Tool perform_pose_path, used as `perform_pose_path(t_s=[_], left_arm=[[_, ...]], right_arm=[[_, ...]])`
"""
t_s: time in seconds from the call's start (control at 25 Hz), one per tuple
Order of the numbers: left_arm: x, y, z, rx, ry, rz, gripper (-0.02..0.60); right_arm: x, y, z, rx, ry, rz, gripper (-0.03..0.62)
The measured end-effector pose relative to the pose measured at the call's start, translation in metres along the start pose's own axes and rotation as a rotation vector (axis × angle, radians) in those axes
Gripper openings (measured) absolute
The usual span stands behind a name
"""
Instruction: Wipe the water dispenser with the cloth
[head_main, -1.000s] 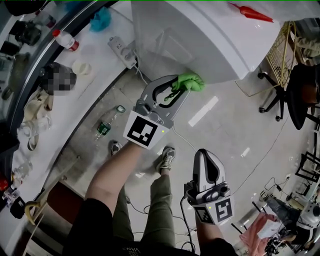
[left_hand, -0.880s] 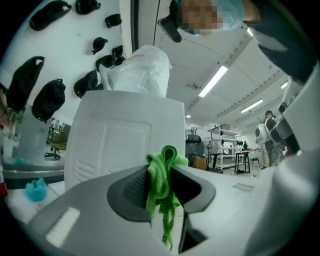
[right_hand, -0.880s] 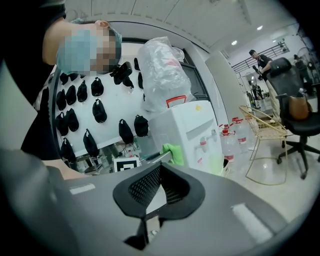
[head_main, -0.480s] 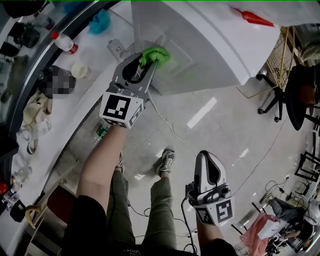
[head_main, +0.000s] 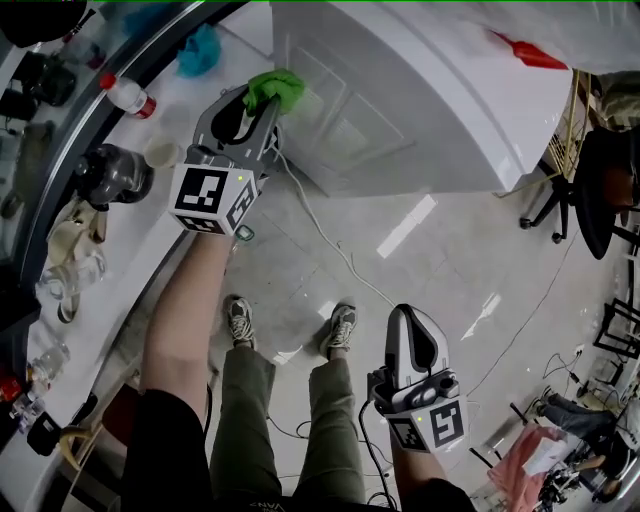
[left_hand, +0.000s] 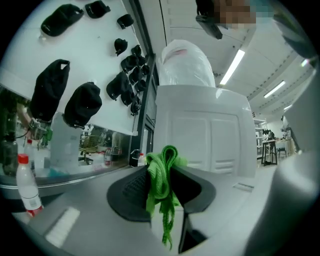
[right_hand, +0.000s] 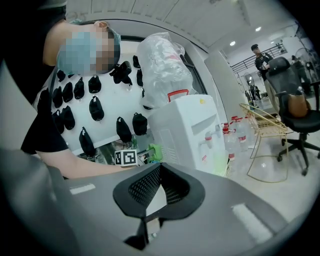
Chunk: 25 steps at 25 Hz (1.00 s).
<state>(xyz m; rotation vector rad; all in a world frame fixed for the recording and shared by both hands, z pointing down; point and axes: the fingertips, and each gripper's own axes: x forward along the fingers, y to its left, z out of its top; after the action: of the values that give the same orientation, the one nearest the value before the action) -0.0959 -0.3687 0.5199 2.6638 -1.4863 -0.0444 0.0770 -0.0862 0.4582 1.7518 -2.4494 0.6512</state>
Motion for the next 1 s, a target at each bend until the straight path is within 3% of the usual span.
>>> perform_pose_path(t_s=[0.2, 0.32, 0.52, 0.68, 1.0], left_arm=[[-0.025, -0.029, -0.001, -0.018, -0.029, -0.036, 0.116], [-0.048, -0.084, -0.012, -0.017, -0.021, -0.129, 0.117], [-0.07, -0.175, -0.049, -0.075, 0.069, -0.256, 0.117], [-0.063, -0.209, -0.075, -0.118, 0.101, -0.269, 0.117], [-0.034, -0.22, -0.095, -0.095, 0.121, -0.251, 0.117]], right_arm=[[-0.004, -0.005, 0.003, -0.015, 0.001, 0.017, 0.005], [-0.011, -0.012, 0.004, -0.011, 0.003, 0.015, 0.005], [-0.016, -0.021, -0.003, -0.017, 0.011, 0.034, 0.005], [-0.017, -0.034, -0.014, -0.016, 0.01, 0.05, 0.005], [-0.017, -0.05, -0.014, -0.012, -0.017, 0.064, 0.005]])
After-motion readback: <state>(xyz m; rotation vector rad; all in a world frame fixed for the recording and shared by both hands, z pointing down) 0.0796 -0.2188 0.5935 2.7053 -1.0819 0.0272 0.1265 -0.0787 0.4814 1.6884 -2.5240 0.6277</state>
